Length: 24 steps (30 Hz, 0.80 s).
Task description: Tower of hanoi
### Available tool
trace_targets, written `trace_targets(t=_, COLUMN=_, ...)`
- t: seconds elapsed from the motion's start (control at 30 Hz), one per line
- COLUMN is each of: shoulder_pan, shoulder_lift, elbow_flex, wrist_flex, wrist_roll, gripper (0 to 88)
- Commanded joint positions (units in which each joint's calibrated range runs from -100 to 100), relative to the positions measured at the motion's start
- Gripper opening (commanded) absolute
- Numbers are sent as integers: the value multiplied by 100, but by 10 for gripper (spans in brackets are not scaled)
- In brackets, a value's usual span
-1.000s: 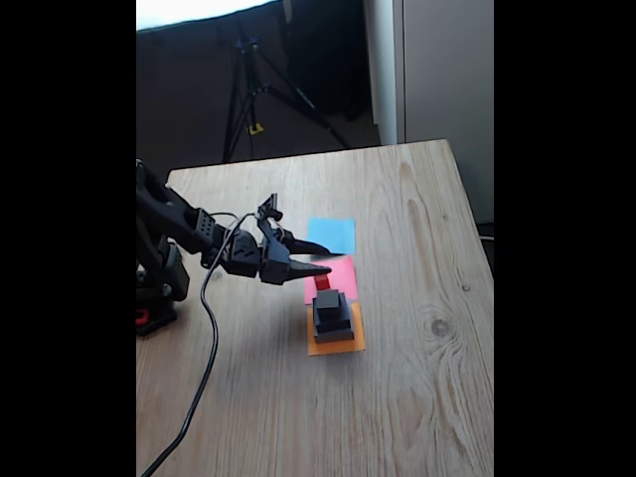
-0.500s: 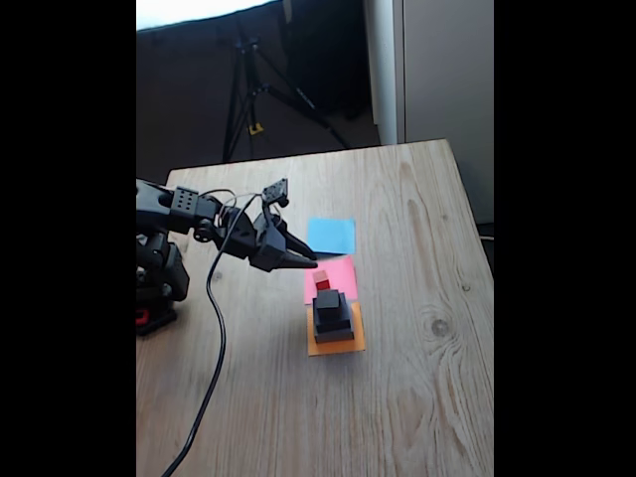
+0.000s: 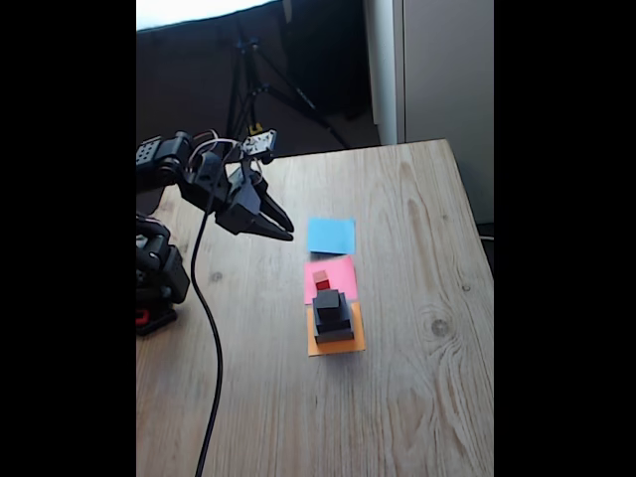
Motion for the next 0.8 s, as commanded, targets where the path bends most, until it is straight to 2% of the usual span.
trace_targets(t=0.0, shoulder_pan=201, shoulder_lift=-219, elbow_flex=-680, wrist_flex=327, wrist_roll=158, gripper=11)
trace_targets(t=0.5, shoulder_pan=711, shoulder_lift=-128, elbow_flex=-1899, wrist_flex=1015, wrist_roll=225, gripper=11)
trace_targets(t=0.6, shoulder_pan=845, shoulder_lift=-196, elbow_flex=-1653, wrist_flex=1015, wrist_roll=543, gripper=25)
trace_targets(t=0.77, shoulder_pan=1071, shoulder_lift=-416, elbow_flex=-717, wrist_flex=610, wrist_roll=1027, gripper=107)
